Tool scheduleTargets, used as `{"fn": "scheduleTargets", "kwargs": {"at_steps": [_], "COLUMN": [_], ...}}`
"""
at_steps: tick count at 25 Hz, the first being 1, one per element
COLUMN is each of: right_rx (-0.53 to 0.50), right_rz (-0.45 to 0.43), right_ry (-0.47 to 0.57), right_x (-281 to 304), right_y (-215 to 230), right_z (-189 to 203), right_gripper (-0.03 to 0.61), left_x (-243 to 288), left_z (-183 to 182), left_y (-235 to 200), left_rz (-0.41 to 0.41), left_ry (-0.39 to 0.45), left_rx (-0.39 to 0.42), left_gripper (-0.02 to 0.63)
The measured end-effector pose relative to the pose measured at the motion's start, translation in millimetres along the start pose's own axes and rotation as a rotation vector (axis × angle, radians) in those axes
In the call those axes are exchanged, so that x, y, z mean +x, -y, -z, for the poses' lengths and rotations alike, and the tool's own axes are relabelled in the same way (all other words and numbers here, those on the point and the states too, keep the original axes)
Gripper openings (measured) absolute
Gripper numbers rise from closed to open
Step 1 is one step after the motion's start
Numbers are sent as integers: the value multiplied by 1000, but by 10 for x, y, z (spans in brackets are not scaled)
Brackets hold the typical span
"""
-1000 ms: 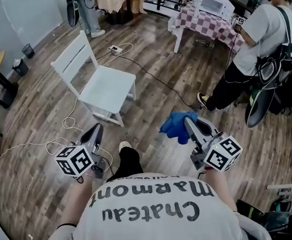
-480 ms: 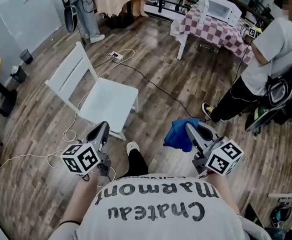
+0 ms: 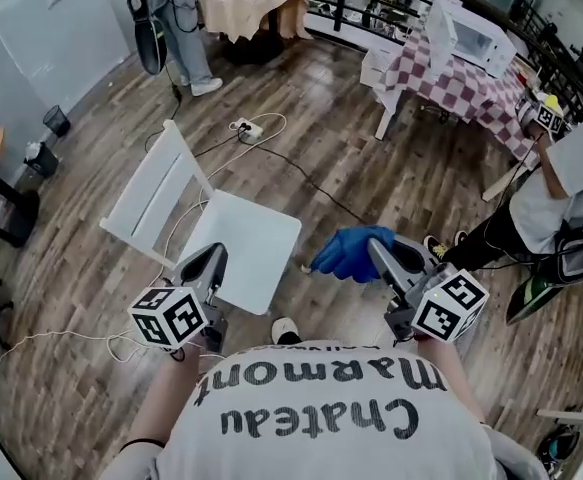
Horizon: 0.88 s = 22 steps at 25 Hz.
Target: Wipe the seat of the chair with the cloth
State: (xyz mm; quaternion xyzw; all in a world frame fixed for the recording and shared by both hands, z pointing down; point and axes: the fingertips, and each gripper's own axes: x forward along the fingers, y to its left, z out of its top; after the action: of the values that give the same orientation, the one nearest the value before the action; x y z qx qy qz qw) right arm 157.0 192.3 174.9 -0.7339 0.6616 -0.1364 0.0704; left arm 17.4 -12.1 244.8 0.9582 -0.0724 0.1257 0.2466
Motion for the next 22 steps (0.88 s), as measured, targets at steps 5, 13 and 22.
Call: {"fn": "scheduleTargets", "kwargs": {"at_steps": [5, 13, 22], "right_rx": [-3, -36, -25], "right_rz": [-45, -146, -397], "right_ry": [10, 4, -24], "right_x": [623, 1431, 2234], "right_y": [228, 321, 327], "right_z": [-220, -413, -630], "right_gripper": [29, 29, 29], "left_x": [292, 343, 550], "left_z": [-370, -767, -842], "left_y": [-350, -810, -971], "left_rz": [-11, -68, -158], "left_ry": [31, 104, 143], "left_rx": [3, 42, -8], "left_gripper": [8, 8, 8]}}
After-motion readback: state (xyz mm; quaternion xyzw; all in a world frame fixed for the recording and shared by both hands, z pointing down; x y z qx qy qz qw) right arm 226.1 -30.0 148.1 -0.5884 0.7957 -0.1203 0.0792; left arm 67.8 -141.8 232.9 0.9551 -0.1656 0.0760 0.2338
